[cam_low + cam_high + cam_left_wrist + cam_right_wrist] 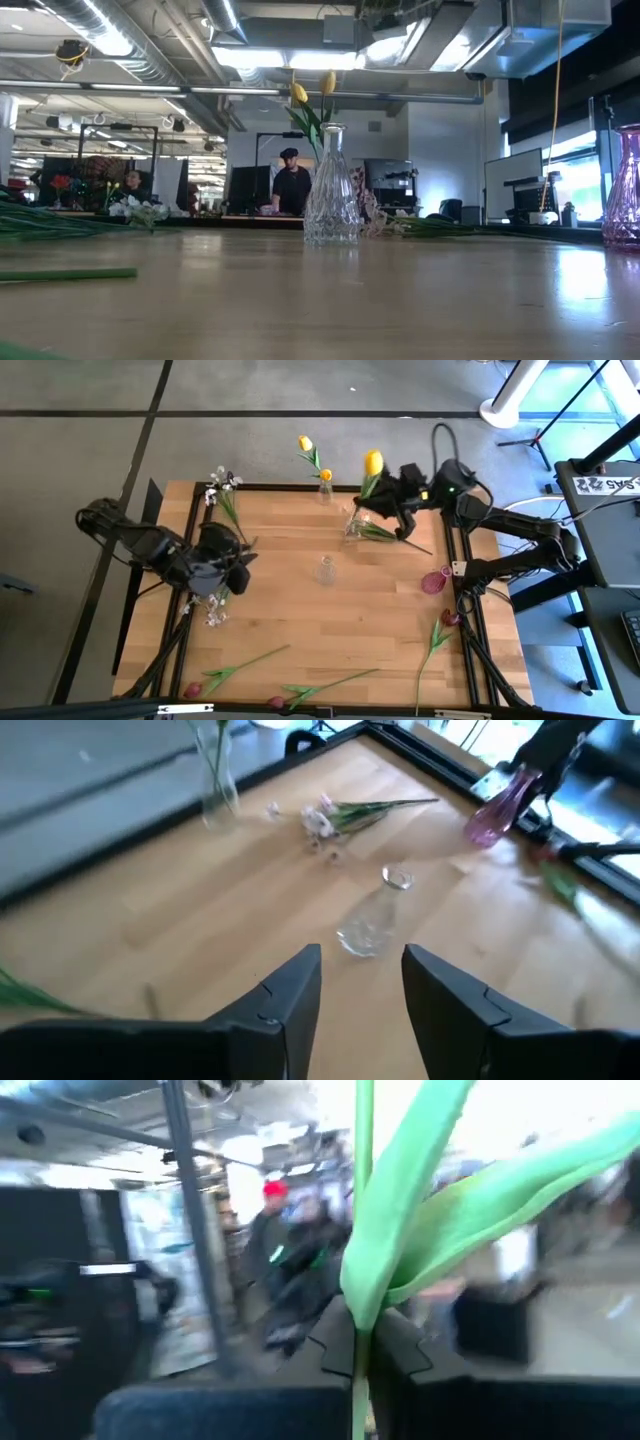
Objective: Sort flowers into vase by color
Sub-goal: Put the yellow flower into the top vase
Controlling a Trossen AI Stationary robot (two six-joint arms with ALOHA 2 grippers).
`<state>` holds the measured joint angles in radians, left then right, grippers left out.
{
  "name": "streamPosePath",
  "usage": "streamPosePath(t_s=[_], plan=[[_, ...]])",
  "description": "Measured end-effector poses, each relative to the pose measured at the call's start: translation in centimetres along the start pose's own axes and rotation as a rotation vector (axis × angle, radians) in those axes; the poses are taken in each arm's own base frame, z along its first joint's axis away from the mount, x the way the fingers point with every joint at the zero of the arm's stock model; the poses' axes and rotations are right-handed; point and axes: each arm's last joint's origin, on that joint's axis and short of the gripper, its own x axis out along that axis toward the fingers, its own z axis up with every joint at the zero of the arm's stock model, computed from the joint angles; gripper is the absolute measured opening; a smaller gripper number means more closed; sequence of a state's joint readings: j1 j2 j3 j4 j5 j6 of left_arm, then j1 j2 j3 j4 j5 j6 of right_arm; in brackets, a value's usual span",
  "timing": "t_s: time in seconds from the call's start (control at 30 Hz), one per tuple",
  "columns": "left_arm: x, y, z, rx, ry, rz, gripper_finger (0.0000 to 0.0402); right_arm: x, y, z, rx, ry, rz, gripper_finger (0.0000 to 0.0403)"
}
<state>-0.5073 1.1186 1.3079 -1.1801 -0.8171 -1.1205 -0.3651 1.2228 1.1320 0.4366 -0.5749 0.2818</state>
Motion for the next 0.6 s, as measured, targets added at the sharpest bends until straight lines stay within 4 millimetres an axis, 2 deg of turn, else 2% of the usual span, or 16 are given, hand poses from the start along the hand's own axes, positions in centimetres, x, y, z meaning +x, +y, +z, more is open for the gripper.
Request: streamPosePath(t_s=[0.13,0.3,0.43,0.6], plan=[[0.7,0.8,-1.7,-0.194,-0.006,-0.036,0.0126,-1.6,-2.6,1.1,-0.183,-0.055,-0.121,0.0007],[2.5,0.1,-3.4,-0.312,-0.047,-0.056,0.0117,-4.4,-6.6,0.8,-0.309,-0.104,-0.224,0.0007],[3.9,0.1,-4.9,-0.396,-0.094,-0.045,0.0113,-5.9,-9.3,-0.4,-0.295,-0.062,-0.263,0.0007],[6.5,1.7,-5.6,-0.403,-0.053,0.057,0.0107,-6.5,-12.3,-2.7,-0.286,0.02,-0.297,0.0007]])
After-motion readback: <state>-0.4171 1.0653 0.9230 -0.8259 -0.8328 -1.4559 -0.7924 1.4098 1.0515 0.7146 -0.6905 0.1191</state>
